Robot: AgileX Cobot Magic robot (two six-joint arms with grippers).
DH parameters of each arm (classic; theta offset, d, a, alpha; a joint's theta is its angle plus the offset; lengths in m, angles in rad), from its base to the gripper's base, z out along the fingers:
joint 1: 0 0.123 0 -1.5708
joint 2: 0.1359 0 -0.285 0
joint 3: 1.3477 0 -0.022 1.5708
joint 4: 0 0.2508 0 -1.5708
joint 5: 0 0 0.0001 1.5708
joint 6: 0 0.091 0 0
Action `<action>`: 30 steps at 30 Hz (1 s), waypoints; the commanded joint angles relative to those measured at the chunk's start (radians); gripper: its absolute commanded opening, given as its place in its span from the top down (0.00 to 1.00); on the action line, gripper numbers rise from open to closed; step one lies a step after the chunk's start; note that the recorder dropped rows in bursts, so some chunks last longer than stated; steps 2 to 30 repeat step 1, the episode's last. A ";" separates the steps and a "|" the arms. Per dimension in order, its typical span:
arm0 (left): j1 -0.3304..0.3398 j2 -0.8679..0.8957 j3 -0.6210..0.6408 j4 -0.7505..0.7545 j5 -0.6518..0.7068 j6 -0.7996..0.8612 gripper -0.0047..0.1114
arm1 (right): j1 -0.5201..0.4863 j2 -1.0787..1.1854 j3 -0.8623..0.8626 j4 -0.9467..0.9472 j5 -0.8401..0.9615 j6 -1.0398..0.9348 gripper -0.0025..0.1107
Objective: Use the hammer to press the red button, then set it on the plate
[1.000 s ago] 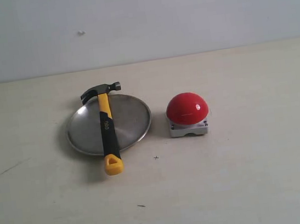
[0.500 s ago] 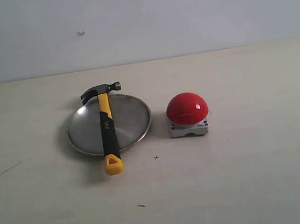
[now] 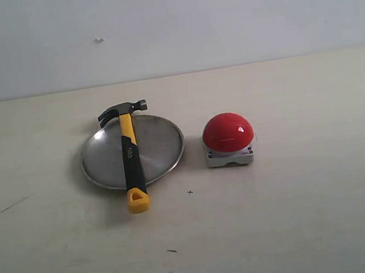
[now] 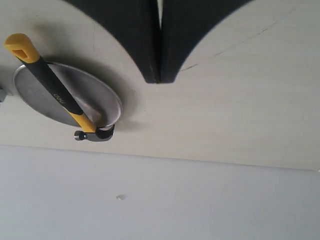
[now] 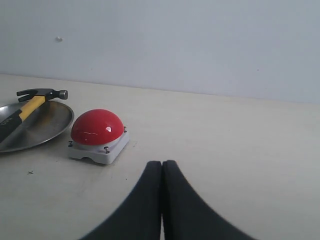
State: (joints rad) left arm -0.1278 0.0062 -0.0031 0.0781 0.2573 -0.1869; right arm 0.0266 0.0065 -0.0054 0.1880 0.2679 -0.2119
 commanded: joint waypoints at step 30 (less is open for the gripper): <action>0.001 -0.006 0.003 -0.005 -0.001 0.004 0.96 | -0.005 -0.006 0.005 -0.005 -0.011 -0.003 0.98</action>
